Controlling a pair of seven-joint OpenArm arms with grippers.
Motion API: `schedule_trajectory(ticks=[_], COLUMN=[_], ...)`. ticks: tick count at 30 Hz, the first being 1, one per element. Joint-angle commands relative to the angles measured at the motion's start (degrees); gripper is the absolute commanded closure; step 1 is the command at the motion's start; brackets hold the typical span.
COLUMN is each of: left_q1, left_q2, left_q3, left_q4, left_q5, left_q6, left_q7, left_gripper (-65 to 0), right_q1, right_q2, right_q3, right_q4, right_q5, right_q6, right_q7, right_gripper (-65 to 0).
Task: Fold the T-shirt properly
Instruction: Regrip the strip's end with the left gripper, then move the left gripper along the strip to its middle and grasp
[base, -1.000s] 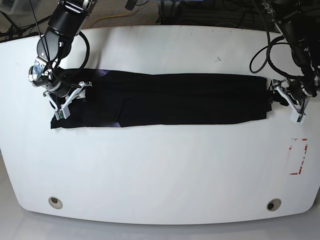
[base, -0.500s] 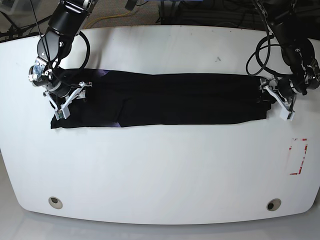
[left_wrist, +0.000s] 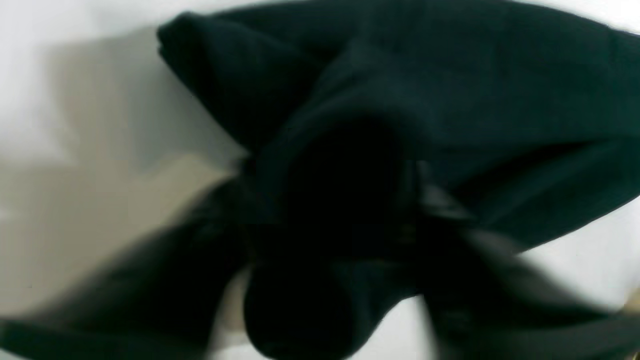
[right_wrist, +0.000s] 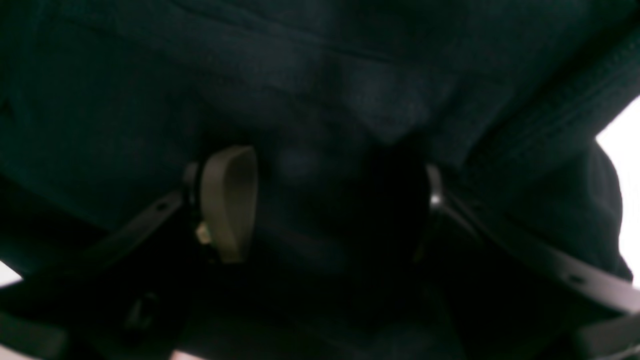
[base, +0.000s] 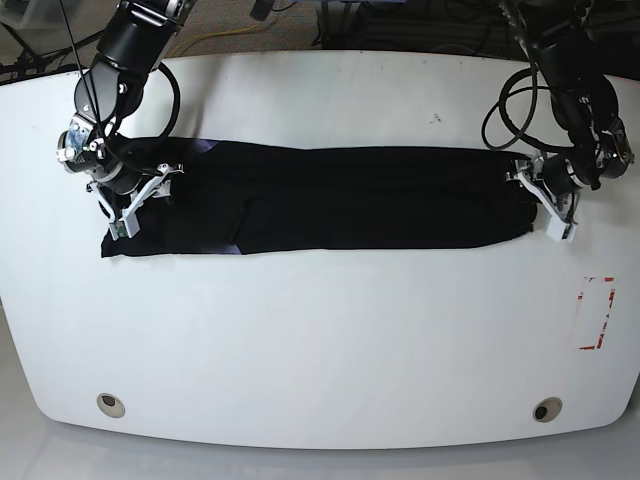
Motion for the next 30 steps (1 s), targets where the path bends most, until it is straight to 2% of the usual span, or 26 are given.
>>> schedule_trajectory(ticks=[1, 2, 8, 14, 19, 23, 30], left_q1=[-0.43, -0.43, 1.24, 3.26, 3.17, 2.29, -0.43], left_q2=[-0.52, -0.61, -0.43, -0.43, -0.17, 3.70, 11.17], left_q3=[0.88, 0.97, 2.11, 12.13, 22.86, 26.81, 33.06], left_q4=[1.16, 1.51, 13.99, 28.06, 33.51, 33.60, 29.20], left_q5=[-0.46, -0.46, -0.37, -0.37, -0.37, 0.86, 10.79], left_q6=[-0.06, -0.06, -0.06, -0.06, -0.06, 2.71, 2.80], left_q7=[0.31, 0.31, 0.75, 0.75, 0.58, 0.49, 0.40], left_gripper=[-5.0, -2.5, -2.2, -2.1, -2.1, -2.2, -2.2], right_q1=[0.44, 0.44, 0.35, -0.26, -0.35, -0.35, -0.35], right_q2=[0.66, 0.66, 0.57, 0.48, 0.39, 0.39, 0.39], right_q3=[0.19, 0.19, 0.19, 0.10, 0.10, 0.10, 0.10], right_q4=[0.31, 0.31, 0.22, 0.22, 0.22, 0.22, 0.31], right_q5=[-0.39, -0.39, -0.39, 1.37, 2.77, 3.04, 3.13], right_q6=[-0.10, -0.10, -0.10, -0.10, -0.10, -0.10, -0.10], right_q7=[-0.65, -0.65, -0.65, -0.65, -0.74, -1.00, -1.00], right_gripper=[-38.7, -38.7, -38.7, -38.7, -38.7, -38.7, -38.7])
